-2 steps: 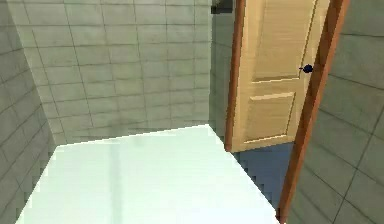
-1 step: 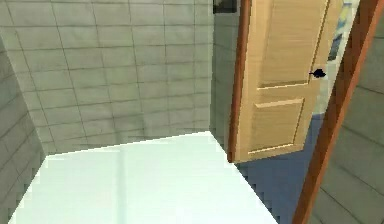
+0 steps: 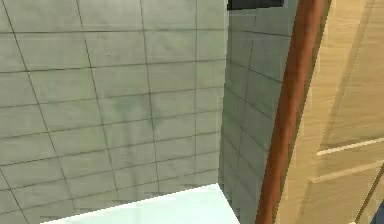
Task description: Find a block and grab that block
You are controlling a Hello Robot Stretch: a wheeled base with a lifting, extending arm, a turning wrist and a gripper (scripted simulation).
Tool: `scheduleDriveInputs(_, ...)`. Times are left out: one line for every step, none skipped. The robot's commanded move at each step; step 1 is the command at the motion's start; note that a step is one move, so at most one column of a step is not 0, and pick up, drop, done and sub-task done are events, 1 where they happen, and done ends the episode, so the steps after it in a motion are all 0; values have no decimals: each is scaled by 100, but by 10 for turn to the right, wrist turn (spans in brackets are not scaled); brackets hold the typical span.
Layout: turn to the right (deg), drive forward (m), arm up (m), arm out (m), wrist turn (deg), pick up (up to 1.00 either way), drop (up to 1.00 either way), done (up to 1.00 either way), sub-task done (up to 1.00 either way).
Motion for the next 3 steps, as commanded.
scheduleDriveInputs(120,0,0,0,0,0,0,0,0)
scheduleDriveInputs(0,10,0,0,0,0,0,0,0)
scheduleDriveInputs(450,0,0,0,0,0,0,0,0)
